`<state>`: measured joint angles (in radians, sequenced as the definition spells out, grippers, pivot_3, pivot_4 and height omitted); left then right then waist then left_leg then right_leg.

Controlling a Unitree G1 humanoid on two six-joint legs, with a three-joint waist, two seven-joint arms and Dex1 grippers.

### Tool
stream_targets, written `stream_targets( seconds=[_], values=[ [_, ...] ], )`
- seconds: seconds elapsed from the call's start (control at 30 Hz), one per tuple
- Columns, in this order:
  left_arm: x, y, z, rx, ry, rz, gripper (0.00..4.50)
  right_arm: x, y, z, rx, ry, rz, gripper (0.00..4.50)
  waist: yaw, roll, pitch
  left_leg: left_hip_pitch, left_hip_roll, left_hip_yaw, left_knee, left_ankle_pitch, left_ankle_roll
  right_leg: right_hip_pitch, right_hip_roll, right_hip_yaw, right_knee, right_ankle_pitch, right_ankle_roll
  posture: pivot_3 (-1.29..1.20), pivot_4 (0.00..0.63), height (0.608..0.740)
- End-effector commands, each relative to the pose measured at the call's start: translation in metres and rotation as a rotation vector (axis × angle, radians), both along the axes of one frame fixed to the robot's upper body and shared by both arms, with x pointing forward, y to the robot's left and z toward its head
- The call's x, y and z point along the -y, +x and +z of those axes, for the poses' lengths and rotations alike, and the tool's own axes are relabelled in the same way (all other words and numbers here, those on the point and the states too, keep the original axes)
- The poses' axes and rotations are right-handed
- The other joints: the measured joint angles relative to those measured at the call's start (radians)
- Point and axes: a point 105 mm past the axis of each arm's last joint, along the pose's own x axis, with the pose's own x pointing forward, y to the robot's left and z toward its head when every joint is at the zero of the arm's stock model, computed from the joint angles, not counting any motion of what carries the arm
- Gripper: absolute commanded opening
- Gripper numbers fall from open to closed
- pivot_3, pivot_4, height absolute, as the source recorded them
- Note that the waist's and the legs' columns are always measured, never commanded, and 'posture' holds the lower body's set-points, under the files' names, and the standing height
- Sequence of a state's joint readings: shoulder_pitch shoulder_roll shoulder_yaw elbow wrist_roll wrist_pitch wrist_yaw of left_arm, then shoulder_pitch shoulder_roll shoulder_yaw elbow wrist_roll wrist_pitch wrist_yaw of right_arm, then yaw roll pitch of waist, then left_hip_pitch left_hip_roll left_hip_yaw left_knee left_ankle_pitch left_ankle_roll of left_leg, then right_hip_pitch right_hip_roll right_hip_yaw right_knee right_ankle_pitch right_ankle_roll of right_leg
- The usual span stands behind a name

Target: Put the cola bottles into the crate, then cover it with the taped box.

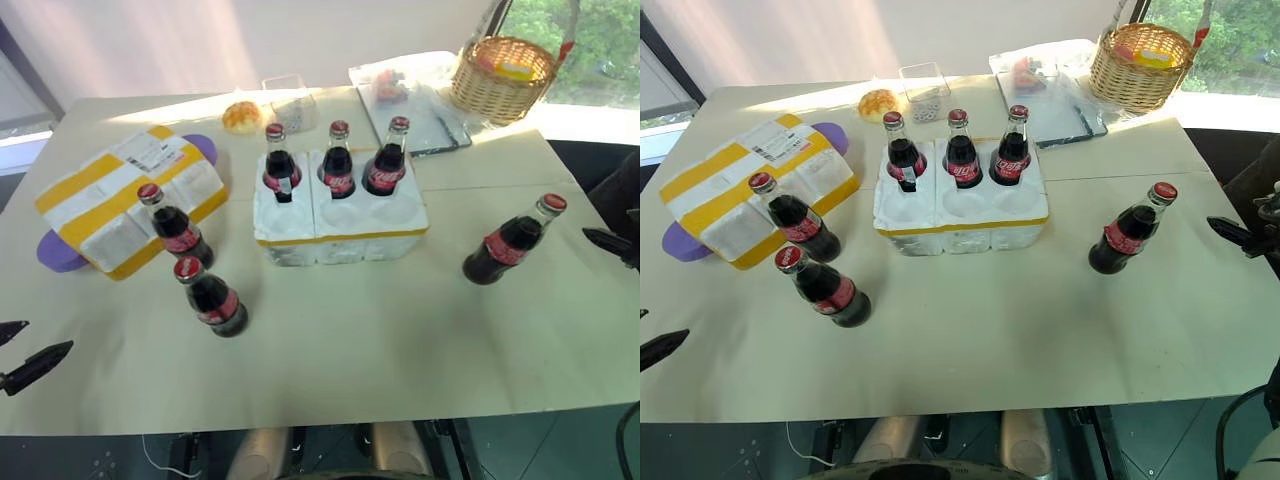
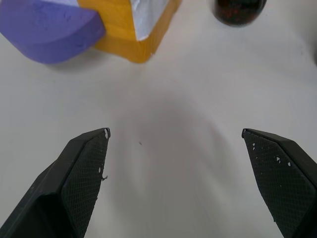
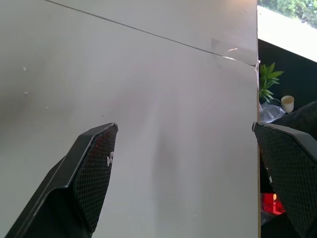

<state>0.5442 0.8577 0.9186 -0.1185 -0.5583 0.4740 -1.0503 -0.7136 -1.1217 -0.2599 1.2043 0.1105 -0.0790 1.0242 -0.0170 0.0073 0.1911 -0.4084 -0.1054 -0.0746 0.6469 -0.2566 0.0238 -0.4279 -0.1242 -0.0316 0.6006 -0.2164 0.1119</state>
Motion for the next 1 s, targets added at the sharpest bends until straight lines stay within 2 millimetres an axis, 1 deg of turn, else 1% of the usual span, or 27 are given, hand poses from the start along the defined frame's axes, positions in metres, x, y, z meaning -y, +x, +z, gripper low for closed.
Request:
stream_targets(
  seconds=[0.03,0.2,0.33,0.4,0.53,0.67,0.77,0.8,0.83,0.97,1.0],
  values=[
    [0.0,0.004,0.008,0.031,0.032,-0.013,4.47,0.002,0.0,0.015,0.054,-0.021,0.003,4.5,0.0,0.0,0.0,0.0,0.0,0.0,0.0,0.0,0.0,0.0,0.0,0.0,0.0,0.0,0.0,0.0,0.15,0.74],
    [-0.009,0.014,0.017,0.105,0.051,0.039,4.47,0.002,0.0,0.013,0.055,-0.018,-0.001,4.5,0.002,0.0,0.0,0.0,0.0,0.0,0.0,0.0,0.0,0.0,0.0,0.0,0.001,0.0,0.0,0.0,0.15,0.74],
    [-0.009,0.018,0.018,0.111,0.047,0.047,4.47,0.003,-0.001,0.011,0.05,-0.014,-0.004,4.5,0.0,0.0,0.0,0.0,0.0,0.0,0.0,0.0,0.0,0.0,0.001,0.0,0.001,0.0,0.0,0.0,0.15,0.74],
    [-0.006,0.021,0.018,0.115,0.034,0.033,4.47,0.003,-0.001,0.01,0.048,0.004,-0.009,4.5,-0.001,0.0,0.0,0.0,0.0,0.001,0.001,0.001,0.0,0.0,0.001,0.001,0.002,0.0,0.0,0.0,0.15,0.74],
    [0.004,0.032,0.028,0.173,0.0,-0.001,4.47,0.002,0.004,0.021,0.092,0.036,-0.018,4.5,0.0,0.0,0.0,0.001,0.0,0.001,0.001,0.001,-0.001,0.0,0.001,0.001,0.004,0.0,0.0,0.0,0.15,0.74],
    [0.03,0.047,0.041,0.213,-0.074,-0.12,4.47,-0.01,0.007,0.058,0.136,0.056,0.078,4.5,0.0,0.0,0.0,0.002,0.0,0.002,0.004,0.001,-0.002,-0.001,0.0,0.002,0.01,0.0,0.0,0.0,0.15,0.74],
    [0.049,0.061,0.048,0.202,-0.09,-0.233,4.47,-0.037,0.008,0.093,0.132,0.075,0.268,4.5,-0.001,0.002,0.001,0.002,0.0,0.002,0.005,0.002,-0.002,-0.002,0.001,0.002,0.012,0.0,0.0,0.0,0.15,0.74],
    [0.054,0.065,0.048,0.196,-0.091,-0.265,4.47,-0.047,0.007,0.102,0.122,0.075,0.338,4.5,-0.001,0.003,0.001,0.002,0.0,0.003,0.005,0.003,0.0,-0.002,0.002,0.002,0.012,0.0,0.001,0.0,0.15,0.74],
    [0.056,0.068,0.048,0.192,-0.091,-0.282,4.47,-0.053,0.006,0.107,0.113,0.075,0.378,4.5,-0.001,0.003,0.001,0.002,0.0,0.003,0.004,0.003,-0.001,-0.003,0.002,0.002,0.012,0.0,0.001,0.0,0.15,0.74],
    [0.071,0.094,0.049,0.185,-0.069,-0.376,4.47,-0.106,0.008,0.144,0.099,0.055,0.641,4.5,-0.001,0.004,0.001,0.002,0.0,0.003,0.003,0.003,-0.001,-0.004,0.003,0.002,0.013,0.002,0.004,0.0,0.15,0.74],
    [0.072,0.1,0.049,0.186,-0.069,-0.385,4.47,-0.115,0.008,0.149,0.101,0.058,0.679,4.5,-0.002,0.004,0.001,0.002,0.0,0.003,0.003,0.003,-0.001,-0.005,0.003,0.002,0.014,0.002,0.004,0.0,0.15,0.74]
  ],
)
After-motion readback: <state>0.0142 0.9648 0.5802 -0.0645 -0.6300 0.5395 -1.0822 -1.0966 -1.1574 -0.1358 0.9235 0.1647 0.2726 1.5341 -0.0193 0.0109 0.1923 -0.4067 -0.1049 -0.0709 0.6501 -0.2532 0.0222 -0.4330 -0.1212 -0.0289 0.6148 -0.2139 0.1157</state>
